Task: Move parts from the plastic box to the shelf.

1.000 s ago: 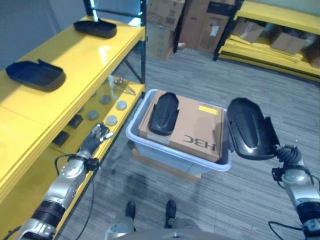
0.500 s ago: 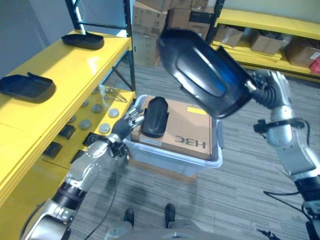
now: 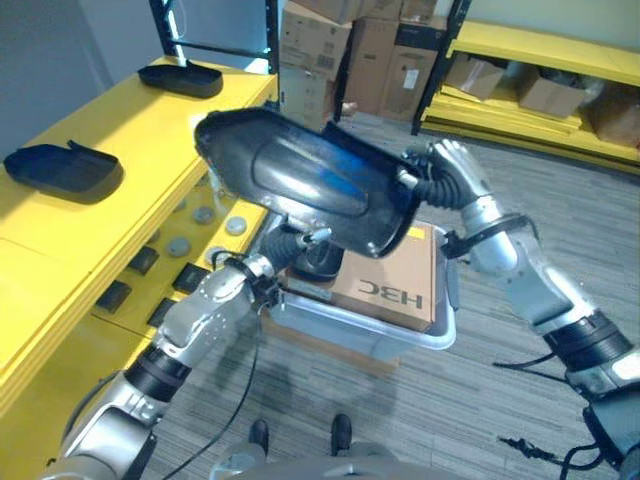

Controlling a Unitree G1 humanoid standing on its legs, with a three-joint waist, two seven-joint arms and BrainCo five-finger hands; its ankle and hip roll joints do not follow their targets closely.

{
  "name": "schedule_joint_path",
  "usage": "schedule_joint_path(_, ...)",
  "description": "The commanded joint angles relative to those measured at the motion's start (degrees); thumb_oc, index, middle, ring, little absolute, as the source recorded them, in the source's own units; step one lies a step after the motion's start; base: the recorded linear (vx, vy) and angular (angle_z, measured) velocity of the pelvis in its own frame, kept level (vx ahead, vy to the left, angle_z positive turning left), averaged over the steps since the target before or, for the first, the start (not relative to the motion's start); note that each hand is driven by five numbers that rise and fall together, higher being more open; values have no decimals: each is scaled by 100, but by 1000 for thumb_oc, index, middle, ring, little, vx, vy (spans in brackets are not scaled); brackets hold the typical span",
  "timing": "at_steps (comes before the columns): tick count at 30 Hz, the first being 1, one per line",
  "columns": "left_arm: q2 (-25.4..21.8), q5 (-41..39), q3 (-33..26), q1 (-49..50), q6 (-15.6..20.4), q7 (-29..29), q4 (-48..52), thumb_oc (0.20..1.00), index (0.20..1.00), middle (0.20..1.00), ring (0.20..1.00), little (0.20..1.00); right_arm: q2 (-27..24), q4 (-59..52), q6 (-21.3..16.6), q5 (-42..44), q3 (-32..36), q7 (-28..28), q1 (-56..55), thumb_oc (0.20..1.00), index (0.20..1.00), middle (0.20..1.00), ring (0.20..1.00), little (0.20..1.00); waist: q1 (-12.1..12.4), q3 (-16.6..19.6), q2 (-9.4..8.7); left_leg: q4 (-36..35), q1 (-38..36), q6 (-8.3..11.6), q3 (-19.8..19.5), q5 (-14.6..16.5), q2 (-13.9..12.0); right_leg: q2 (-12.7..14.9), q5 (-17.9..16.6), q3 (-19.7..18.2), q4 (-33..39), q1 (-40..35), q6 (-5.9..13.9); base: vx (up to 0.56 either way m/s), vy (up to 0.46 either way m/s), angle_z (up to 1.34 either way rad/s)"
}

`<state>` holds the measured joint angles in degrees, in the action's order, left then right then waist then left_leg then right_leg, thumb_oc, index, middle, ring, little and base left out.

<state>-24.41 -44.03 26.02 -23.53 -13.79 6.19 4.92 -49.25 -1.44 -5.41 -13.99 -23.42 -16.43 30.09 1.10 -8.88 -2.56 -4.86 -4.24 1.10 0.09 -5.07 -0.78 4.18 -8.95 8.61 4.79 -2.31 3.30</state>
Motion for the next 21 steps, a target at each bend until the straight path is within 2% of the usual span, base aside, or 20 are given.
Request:
schedule_joint_path(1, 179, -262, 229, -661, 506, -45, -43, 1000, 1000, 1000, 1000, 1000, 55, 285, -275, -11, -32, -117, 828, 200, 200, 200, 200, 200, 136, 269, -67, -14, -279, -53, 106, 924, -47, 247, 1134, 196, -65, -641, 391, 0, 0, 0)
schedule_joint_path(10, 250, -241, 85, -539, 849, -730, 77, 1000, 1000, 1000, 1000, 1000, 401, 31, -676, 213, -180, 3, 638, 200, 200, 200, 200, 200, 206, 263, -37, -14, -257, -61, 13, 922, -27, 256, 1141, 222, -68, -642, 395, 0, 0, 0)
schedule_joint_path(11, 314, -234, -51, -451, 957, -925, 79, 1000, 1000, 1000, 1000, 1000, 552, -94, -856, 188, -166, 5, 540, 200, 200, 200, 200, 200, 232, 254, -31, -14, -260, -68, -10, 920, -21, 254, 1145, 227, -71, -645, 387, 0, 0, 0)
schedule_joint_path(16, 417, -123, -178, -401, 1026, -1230, -22, 1000, 1000, 1000, 1000, 1000, 747, -316, -1185, 166, -188, 101, 458, 200, 200, 200, 200, 200, 255, 253, -31, -14, -258, -72, -24, 919, -19, 244, 1147, 233, -60, -650, 379, 0, 0, 0)
schedule_joint_path(20, 537, -123, -257, -390, 1138, -1420, -195, 1000, 1000, 1000, 1000, 1000, 933, -656, -1430, 325, -251, 462, 391, 200, 200, 200, 200, 200, 262, 258, -33, -14, -248, -72, -46, 920, -10, 237, 1159, 224, -71, -633, 377, 0, 0, 0)
schedule_joint_path(21, 565, -104, -267, -384, 1194, -1473, -229, 765, 765, 765, 765, 765, 975, -705, -1472, 437, -286, 571, 375, 200, 200, 200, 200, 200, 267, 257, -35, -14, -247, -73, -51, 920, -9, 238, 1162, 229, -76, -631, 377, 0, 0, 0)
